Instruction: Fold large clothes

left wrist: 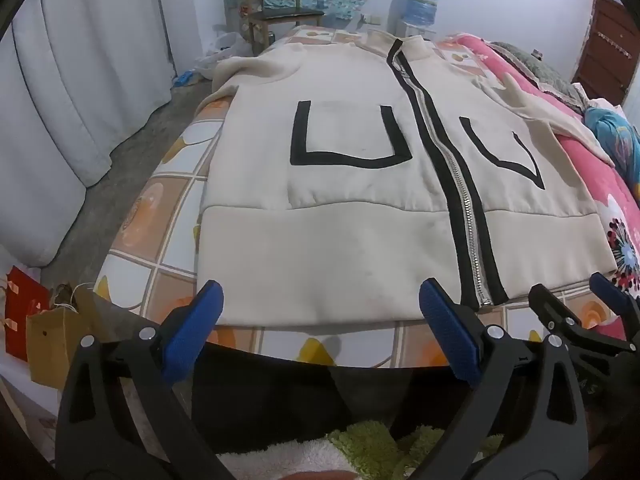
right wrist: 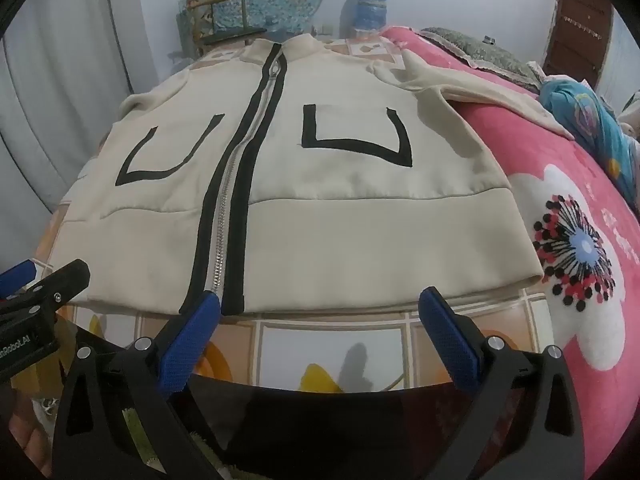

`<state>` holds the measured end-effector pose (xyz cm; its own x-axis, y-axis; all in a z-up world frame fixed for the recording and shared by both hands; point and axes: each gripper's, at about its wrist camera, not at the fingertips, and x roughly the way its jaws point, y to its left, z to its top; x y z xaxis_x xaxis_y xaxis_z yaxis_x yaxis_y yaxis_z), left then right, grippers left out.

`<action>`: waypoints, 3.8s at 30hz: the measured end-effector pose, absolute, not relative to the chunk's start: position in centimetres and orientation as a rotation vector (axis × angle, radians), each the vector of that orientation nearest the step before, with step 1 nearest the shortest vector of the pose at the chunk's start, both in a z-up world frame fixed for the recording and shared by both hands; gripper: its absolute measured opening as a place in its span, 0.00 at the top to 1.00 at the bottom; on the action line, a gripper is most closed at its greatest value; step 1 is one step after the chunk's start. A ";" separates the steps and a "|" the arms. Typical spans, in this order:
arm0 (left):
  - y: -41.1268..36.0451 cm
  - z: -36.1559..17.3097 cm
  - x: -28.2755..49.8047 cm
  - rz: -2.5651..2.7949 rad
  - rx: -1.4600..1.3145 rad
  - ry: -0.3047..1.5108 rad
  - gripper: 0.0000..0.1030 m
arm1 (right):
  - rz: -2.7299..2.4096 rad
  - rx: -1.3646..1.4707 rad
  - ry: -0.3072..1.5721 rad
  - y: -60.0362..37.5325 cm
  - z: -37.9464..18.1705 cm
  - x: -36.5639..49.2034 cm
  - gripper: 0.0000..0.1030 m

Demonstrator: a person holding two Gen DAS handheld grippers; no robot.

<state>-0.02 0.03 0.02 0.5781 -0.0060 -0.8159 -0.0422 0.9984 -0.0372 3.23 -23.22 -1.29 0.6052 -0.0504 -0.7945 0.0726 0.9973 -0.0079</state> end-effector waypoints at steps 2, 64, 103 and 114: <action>0.1 0.0 -0.1 0.013 -0.063 0.957 0.08 | -0.068 0.030 0.923 -23.2 -1.4 3.3 0.06; 0.4 0.2 -0.5 0.012 -0.066 0.963 0.08 | -0.059 0.021 0.933 -22.8 -1.2 3.3 0.06; 4.6 -1.0 2.2 -0.006 -0.075 0.924 0.08 | -0.039 0.029 0.924 -25.4 -1.3 4.1 0.06; 10.1 -3.3 4.7 0.050 -0.187 0.921 0.08 | -0.179 0.053 0.933 -33.0 -1.3 5.5 0.10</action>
<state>4.71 10.10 -3.33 0.6049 -0.0369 -0.7955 -0.1227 0.9827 -0.1389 5.54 -33.00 -1.32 0.5815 -0.1300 -0.8031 0.1759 0.9839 -0.0319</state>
